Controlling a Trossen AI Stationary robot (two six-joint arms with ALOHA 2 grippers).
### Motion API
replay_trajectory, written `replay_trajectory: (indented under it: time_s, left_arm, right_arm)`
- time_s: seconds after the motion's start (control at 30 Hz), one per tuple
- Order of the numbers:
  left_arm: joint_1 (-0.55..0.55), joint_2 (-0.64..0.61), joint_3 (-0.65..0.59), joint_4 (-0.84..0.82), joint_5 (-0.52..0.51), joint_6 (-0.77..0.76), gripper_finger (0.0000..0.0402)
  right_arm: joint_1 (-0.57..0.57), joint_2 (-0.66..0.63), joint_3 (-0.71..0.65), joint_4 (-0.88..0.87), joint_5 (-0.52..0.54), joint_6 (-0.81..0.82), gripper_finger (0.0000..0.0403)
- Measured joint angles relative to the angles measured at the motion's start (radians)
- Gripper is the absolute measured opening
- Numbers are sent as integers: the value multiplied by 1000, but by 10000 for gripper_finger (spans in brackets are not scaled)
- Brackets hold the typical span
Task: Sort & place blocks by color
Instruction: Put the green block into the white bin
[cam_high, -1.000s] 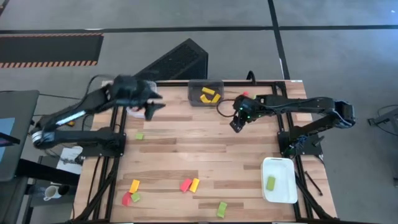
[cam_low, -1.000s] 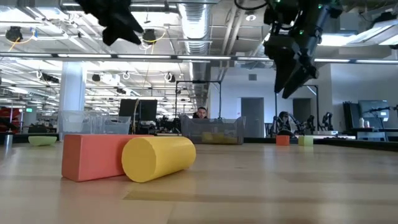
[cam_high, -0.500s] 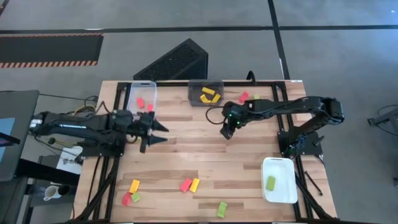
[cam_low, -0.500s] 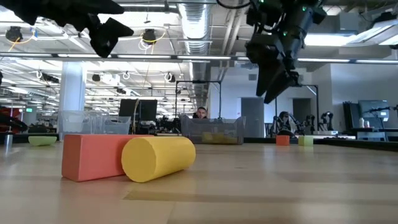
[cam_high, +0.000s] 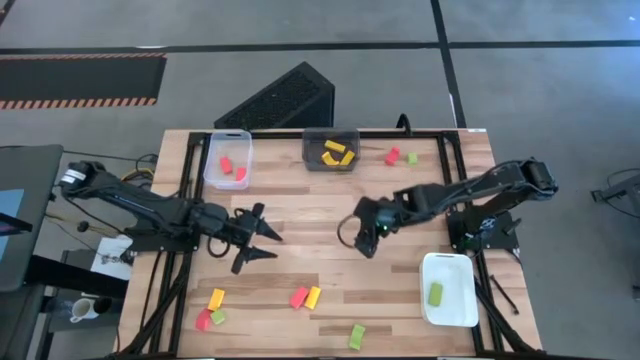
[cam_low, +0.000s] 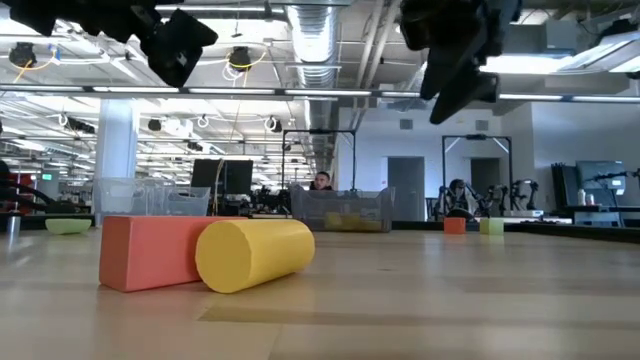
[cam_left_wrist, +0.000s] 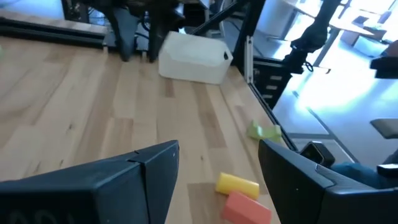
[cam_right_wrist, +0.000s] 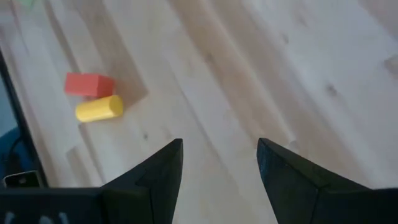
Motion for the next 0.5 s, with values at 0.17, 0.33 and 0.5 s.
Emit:
replay_trajectory:
  time_s: [0.17, 0.33, 0.5]
  left_arm:
    - [3, 7, 25, -1, -2, 38, 203]
    - [3, 1, 62, -19, -11, 75, 203]
    - [3, 1, 94, -47, -13, 93, 203]
  right_arm:
    - [88, 0, 0, 0, 10, 97, 227]
    - [171, 0, 0, 6, 10, 196, 227]
    - [263, 9, 0, 48, 9, 385, 227]
